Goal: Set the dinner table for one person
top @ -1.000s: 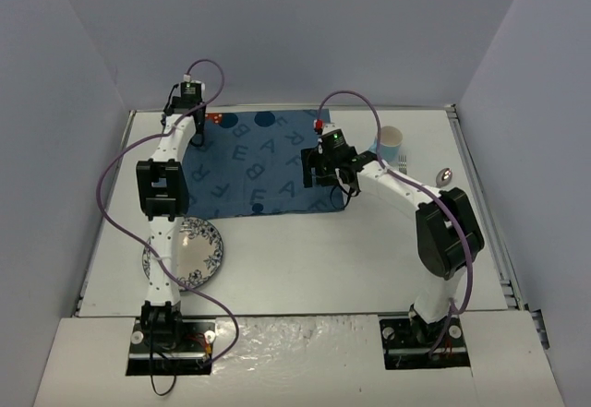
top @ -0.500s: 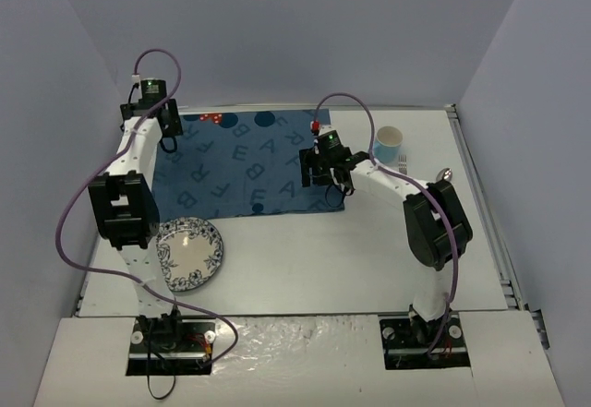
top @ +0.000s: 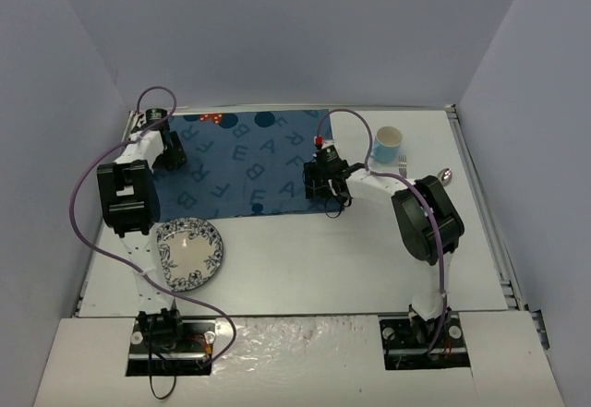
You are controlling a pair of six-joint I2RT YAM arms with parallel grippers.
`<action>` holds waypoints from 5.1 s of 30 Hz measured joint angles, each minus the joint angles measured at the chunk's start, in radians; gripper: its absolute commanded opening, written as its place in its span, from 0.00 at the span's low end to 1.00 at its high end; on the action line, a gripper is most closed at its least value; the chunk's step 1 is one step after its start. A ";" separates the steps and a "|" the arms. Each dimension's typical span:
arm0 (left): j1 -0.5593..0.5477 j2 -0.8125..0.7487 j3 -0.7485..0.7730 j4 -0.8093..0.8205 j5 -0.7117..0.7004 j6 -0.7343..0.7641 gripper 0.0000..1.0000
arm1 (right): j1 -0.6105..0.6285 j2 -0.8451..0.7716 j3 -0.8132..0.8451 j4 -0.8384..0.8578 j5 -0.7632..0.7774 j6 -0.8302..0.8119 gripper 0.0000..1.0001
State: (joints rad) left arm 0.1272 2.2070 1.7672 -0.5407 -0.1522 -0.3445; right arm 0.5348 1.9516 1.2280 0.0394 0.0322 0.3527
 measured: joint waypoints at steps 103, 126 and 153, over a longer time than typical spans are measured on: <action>0.030 -1.415 -0.587 -0.452 0.107 0.013 0.97 | 0.454 0.342 0.214 0.445 -0.479 0.513 0.00; 0.030 -1.381 -0.631 -0.414 0.188 -0.030 0.97 | 0.119 0.027 0.077 0.247 -0.667 0.395 0.00; 0.027 -1.364 -0.953 -0.138 0.307 -0.058 0.97 | -0.082 0.422 0.488 0.462 -0.612 0.567 0.00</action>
State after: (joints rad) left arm 0.1544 0.8430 0.8138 -0.6786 0.1545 -0.4026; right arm 0.4525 2.3735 1.7159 0.5011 -0.5796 0.9192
